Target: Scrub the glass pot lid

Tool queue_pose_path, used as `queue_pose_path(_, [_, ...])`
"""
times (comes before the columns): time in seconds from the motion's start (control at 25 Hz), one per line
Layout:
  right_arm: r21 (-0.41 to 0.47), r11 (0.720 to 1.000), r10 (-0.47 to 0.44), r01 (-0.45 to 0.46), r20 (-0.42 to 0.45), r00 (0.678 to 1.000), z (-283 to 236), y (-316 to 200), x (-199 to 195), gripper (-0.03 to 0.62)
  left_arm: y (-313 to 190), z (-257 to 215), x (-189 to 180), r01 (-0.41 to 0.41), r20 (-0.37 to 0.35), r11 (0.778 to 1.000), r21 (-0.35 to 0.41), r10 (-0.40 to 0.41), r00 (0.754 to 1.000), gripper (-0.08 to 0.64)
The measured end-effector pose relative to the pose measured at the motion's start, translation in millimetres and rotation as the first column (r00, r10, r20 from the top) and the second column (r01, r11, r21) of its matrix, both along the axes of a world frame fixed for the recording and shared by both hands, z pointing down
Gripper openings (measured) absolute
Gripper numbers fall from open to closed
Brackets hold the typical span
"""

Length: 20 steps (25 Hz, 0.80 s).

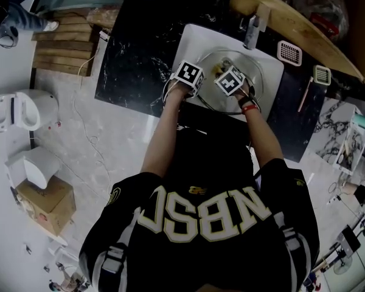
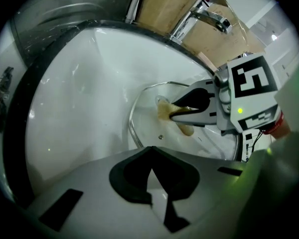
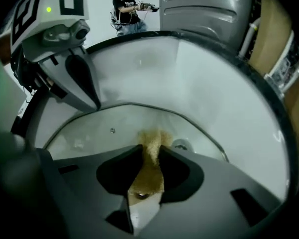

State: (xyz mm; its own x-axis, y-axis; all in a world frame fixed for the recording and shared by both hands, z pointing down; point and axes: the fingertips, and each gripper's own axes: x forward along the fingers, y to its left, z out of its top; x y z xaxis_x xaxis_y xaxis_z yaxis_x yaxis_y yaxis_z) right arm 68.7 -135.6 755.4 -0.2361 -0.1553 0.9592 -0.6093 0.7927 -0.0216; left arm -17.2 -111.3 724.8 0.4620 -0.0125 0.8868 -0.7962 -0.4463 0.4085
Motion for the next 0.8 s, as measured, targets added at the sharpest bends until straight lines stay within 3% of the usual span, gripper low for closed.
queue_pose_path(0.24, [0.055, 0.997, 0.061, -0.056, -0.106, 0.992, 1.1, -20.7, 54.4, 0.115, -0.6, 0.9, -1.4, 0.006, 0.001, 1.000, -0.005, -0.006, 1.000, 0.012])
queue_pose_path(0.52, [0.013, 1.000, -0.001, 0.004, -0.260, 0.966, -17.0, 3.3, 99.8, 0.110, -0.7, -0.6, -1.5, -0.001, 0.004, 1.000, 0.008, 0.001, 1.000, 0.012])
queue_pose_path(0.68, [-0.055, 0.998, -0.047, 0.033, -0.269, 0.962, -28.3, 33.2, 96.8, 0.104, -0.9, -0.7, -1.2, -0.001, 0.003, 1.000, 0.006, 0.001, 1.000, 0.012])
queue_pose_path(0.8, [-0.123, 0.990, -0.091, 0.066, -0.211, 0.973, -35.2, 56.8, 76.1, 0.103, -0.9, -0.1, -0.9, -0.003, 0.005, 1.000, 0.009, 0.003, 1.000, 0.012])
